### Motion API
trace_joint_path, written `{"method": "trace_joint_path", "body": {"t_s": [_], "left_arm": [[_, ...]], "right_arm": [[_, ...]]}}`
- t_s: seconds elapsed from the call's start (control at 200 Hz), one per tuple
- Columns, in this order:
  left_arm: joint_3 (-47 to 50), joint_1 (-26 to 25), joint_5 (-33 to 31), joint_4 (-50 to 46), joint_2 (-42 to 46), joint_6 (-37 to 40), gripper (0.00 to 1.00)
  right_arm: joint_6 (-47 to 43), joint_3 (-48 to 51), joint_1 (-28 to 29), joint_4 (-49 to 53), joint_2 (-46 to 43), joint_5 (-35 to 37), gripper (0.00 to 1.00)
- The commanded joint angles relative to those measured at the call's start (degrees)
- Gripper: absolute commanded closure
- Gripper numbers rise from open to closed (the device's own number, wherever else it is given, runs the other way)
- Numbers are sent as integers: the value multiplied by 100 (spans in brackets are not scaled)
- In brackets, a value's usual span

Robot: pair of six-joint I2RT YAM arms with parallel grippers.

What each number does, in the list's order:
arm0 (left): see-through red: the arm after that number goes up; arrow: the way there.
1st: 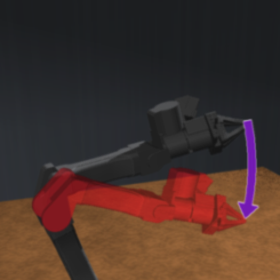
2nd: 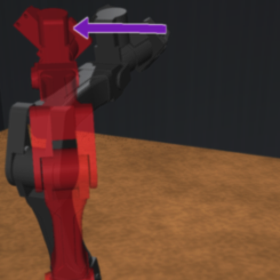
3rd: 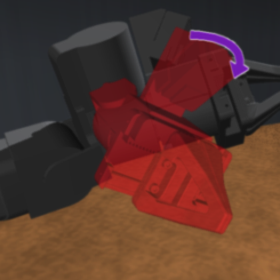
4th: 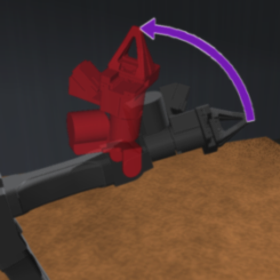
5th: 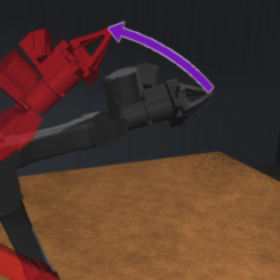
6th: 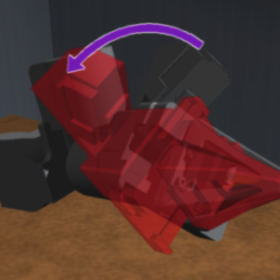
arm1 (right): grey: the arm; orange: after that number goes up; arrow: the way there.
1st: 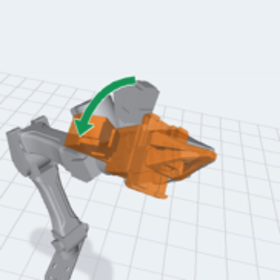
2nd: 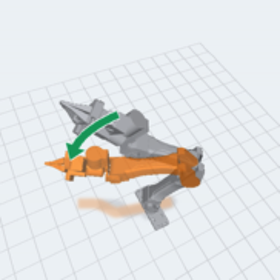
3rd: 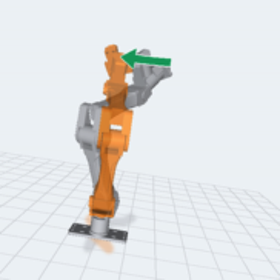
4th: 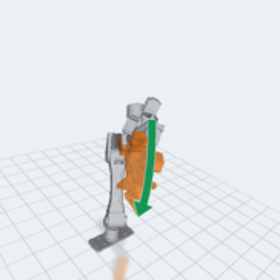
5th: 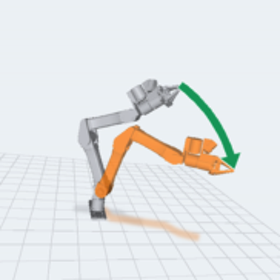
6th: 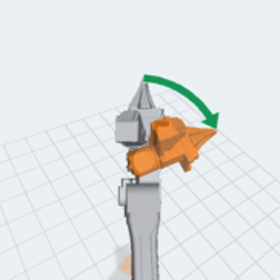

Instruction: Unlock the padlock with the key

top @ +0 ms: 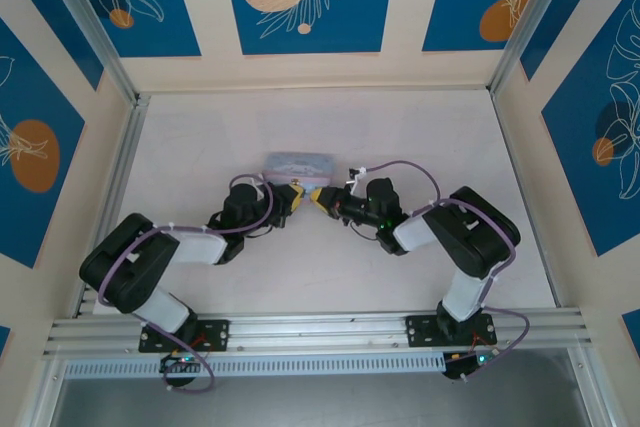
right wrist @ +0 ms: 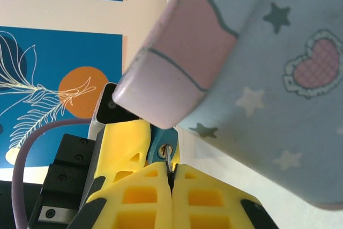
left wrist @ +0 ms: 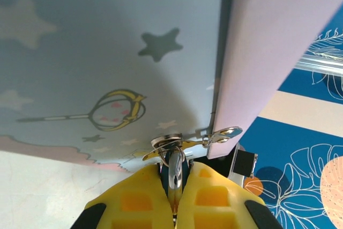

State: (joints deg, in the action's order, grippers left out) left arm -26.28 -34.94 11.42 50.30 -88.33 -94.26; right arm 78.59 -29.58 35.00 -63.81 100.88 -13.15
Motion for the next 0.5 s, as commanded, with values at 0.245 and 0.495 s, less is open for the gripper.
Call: {"method": "trace_joint_path", "body": {"t_s": [0.245,0.495], "left_arm": [[-269,-180,543,820,-11,-50,100],[-284,-181,655,902,130,64,100]], "right_arm": [[157,-407,140,-182,422,-87,100],[-313,-505,-41,24,488,-411,100]]}}
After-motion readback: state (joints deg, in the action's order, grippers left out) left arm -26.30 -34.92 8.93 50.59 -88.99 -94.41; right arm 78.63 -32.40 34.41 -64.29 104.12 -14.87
